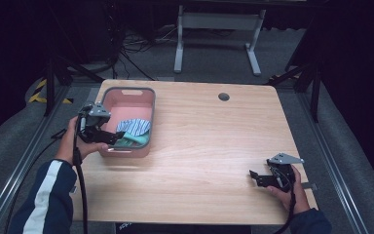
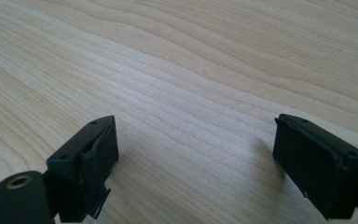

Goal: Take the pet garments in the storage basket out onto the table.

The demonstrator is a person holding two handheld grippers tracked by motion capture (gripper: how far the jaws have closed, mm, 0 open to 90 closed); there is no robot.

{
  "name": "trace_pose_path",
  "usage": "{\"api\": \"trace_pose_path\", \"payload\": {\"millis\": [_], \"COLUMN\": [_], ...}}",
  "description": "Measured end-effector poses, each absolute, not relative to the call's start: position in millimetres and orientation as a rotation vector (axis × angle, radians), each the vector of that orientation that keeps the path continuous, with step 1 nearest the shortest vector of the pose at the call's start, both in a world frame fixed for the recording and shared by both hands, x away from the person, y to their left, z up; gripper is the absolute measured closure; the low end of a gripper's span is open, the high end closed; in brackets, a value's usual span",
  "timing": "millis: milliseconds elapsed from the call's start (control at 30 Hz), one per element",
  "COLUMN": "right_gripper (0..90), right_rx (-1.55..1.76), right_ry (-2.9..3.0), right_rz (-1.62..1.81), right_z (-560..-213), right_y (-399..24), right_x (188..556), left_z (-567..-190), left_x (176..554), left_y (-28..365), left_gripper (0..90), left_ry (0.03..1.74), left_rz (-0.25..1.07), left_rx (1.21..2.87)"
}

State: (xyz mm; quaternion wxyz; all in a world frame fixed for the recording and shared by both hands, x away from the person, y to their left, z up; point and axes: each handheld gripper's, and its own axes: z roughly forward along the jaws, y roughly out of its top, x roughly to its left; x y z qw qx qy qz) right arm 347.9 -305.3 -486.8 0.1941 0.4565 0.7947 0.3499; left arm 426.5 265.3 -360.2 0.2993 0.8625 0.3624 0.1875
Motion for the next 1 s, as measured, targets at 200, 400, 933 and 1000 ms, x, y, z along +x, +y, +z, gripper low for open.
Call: {"api": "trace_pose_path", "payload": {"millis": [200,400,933,1000], "right_gripper": [14.4,14.3,14.4,14.4], "right_rx": [1.280,1.279,1.279,1.279], "right_ry": [2.229,2.229,2.229,2.229], "right_rz": [0.981,0.981,0.981,0.981], "right_z": [-487,-487,-487,-487], "right_y": [-305,-305,-305,-305], "right_x": [348,348,348,348], "left_z": [-371,-379,-409,-413], "left_x": [451,469,502,506], "left_y": [247,236,227,224], "left_gripper": [18.7,18.4,17.8,17.9], "left_ry": [0.992,1.008,1.130,1.134], "left_rz": [0.460,0.394,0.257,0.232], "left_rx": [2.370,2.420,2.546,2.605]}}
